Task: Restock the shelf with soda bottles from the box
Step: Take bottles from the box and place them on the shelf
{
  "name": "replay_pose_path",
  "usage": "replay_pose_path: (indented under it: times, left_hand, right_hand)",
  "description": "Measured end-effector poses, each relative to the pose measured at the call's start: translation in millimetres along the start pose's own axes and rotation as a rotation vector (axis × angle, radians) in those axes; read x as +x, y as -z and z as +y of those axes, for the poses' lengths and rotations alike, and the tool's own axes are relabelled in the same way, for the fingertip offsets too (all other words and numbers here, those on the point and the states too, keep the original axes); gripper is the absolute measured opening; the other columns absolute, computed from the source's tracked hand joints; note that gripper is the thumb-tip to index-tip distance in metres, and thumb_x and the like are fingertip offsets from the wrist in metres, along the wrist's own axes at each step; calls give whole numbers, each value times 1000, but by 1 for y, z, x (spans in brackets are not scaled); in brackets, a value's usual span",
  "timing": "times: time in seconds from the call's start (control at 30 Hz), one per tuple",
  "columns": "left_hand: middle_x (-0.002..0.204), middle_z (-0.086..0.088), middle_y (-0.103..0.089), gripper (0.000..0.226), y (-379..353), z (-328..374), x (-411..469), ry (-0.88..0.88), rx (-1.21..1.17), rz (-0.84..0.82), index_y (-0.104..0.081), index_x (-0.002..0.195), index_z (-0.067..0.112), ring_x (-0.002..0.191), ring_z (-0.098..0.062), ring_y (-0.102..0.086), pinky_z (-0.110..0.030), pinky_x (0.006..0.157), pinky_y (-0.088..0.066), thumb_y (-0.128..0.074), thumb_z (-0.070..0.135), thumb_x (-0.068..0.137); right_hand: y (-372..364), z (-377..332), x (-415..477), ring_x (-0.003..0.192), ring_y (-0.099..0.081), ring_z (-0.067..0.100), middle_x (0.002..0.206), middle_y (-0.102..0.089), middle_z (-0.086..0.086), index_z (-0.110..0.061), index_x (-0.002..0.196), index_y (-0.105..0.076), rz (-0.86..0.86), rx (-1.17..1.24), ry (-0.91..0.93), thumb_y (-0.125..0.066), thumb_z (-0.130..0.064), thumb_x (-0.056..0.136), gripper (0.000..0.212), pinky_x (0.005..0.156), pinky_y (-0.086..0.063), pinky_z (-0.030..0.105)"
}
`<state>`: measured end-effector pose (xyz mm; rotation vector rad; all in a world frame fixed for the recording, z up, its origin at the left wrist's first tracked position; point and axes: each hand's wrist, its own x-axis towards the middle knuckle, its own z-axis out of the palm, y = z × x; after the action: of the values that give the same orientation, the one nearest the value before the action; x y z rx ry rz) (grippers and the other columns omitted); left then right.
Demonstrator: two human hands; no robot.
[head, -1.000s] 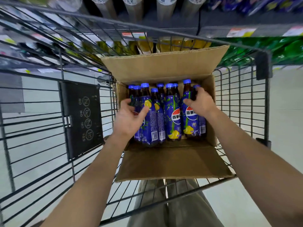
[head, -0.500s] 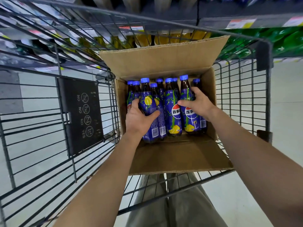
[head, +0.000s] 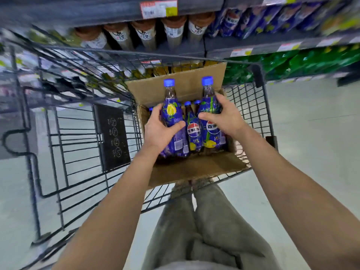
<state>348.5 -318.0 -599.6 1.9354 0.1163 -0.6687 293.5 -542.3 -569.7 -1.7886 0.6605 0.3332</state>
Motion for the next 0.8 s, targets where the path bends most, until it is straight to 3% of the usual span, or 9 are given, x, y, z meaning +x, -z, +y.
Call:
replay_pose_path:
  times: [0.1, 0.23, 0.33, 0.47, 0.57, 0.67, 0.77, 0.8]
  left_hand:
    - [120, 12, -72, 93, 14, 46, -20, -119, -13, 7, -50, 139, 29, 109, -7, -71, -42, 103, -55, -94, 47, 59]
    - [124, 14, -67, 84, 30, 115, -53, -289, -17, 14, -49, 138, 27, 110, -4, -69, -34, 101, -55, -95, 31, 68]
    - [122, 10, -68, 85, 35, 158, -67, -377, 6, -10, -50, 143, 17, 102, 8, -66, -17, 94, -53, -95, 21, 71]
    - [123, 5, -69, 84, 30, 228, -88, -524, 54, -33, -50, 142, 22, 103, 0, -68, -17, 92, -51, -95, 22, 71]
    - [123, 9, -69, 83, 17, 276, -105, -611, 79, -43, -49, 138, 32, 103, -4, -69, -23, 92, -54, -96, 29, 70]
    - [120, 12, -68, 82, -7, 315, -123, -682, 89, -58, -49, 142, 26, 93, 11, -65, -9, 84, -51, -94, 21, 73]
    - [114, 16, -65, 76, -39, 347, -142, -746, 111, -52, -47, 131, 43, 86, 15, -62, -3, 75, -46, -93, 20, 74]
    - [114, 14, -66, 77, -51, 355, -147, -758, 127, -42, -45, 130, 45, 87, 13, -63, -3, 75, -46, -93, 23, 74]
  right_hand:
    - [20, -44, -31, 98, -69, 4, 113, -73, -6, -14, 135, -60, 66, 38, 108, -87, -10, 76, 65, 95, -56, 31]
    - [52, -98, -76, 111, -69, 5, 126, -71, -10, -27, 142, -56, 134, 57, 223, -92, -28, 71, 80, 104, -52, 34]
    - [75, -129, -103, 111, -67, 2, 126, -70, -13, -26, 145, -54, 185, 65, 305, -92, -29, 70, 84, 107, -51, 38]
    - [119, -163, -136, 123, -61, 2, 138, -61, -15, -31, 151, -46, 265, 77, 395, -91, -32, 71, 92, 109, -49, 35]
    - [157, -179, -158, 115, -66, 6, 130, -67, -8, -38, 138, -54, 306, 115, 412, -92, -33, 69, 78, 103, -54, 39]
    - [198, -185, -177, 107, -66, -2, 123, -66, -9, -31, 131, -55, 389, 111, 453, -93, -33, 69, 73, 101, -54, 36]
    - [246, -183, -196, 96, -66, -11, 114, -67, -12, -22, 129, -53, 425, 111, 486, -93, -33, 70, 72, 94, -56, 26]
    - [262, -180, -203, 99, -67, -6, 115, -68, -10, -21, 131, -54, 436, 112, 496, -93, -36, 69, 75, 95, -56, 30]
